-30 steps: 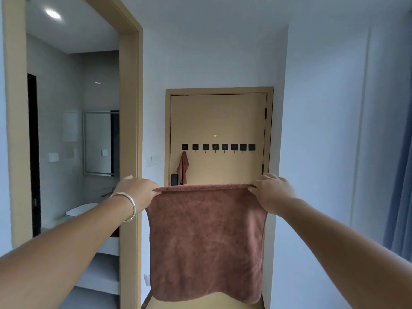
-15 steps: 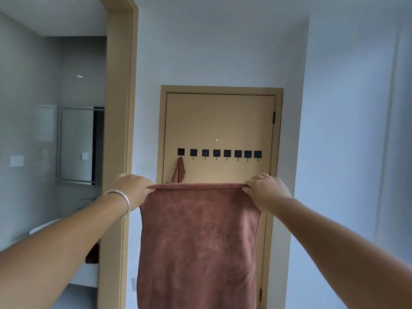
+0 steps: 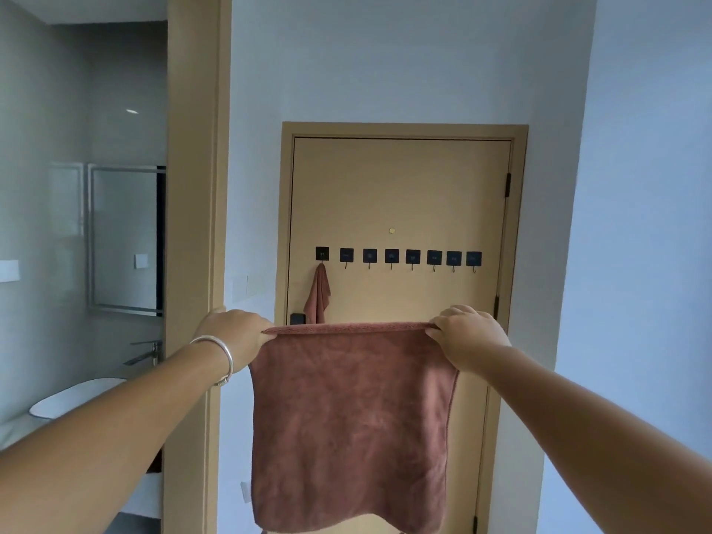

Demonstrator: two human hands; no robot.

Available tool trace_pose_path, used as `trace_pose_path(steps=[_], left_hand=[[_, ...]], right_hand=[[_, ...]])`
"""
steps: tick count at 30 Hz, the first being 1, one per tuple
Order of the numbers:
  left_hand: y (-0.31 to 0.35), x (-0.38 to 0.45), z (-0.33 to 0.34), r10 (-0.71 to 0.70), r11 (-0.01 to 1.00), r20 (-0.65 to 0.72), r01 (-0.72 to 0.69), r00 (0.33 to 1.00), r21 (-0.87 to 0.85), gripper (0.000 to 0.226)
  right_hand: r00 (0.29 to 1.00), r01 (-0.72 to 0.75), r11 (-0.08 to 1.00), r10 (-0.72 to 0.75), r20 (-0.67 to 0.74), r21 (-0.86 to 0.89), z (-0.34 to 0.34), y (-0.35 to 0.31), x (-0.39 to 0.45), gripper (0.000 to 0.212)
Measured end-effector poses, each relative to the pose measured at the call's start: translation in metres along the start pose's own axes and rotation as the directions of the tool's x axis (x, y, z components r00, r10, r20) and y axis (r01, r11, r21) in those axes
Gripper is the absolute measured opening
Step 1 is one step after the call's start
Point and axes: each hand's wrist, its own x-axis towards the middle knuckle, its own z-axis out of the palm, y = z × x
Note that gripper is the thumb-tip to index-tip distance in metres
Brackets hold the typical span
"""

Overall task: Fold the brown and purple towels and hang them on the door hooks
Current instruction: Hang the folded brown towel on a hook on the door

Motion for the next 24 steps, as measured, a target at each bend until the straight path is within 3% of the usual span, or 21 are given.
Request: trace_pose_path(steps=[13,24], left_hand=[[0.012,0.167,0.066,-0.06,0.998,-0.036,0.061,0.998,0.034,0.04],[-0.012,0.267,0.161,-0.075,0.995,0.045,0.072,0.996,0.075,0.037]], right_hand=[[0.997,0.037,0.998,-0.033,-0.066,0.058,0.089,0.049,0.18,0.043],[0.996,0.092,0.993,-0.091,-0.023,0.071,0.18,0.04,0.293,0.044]])
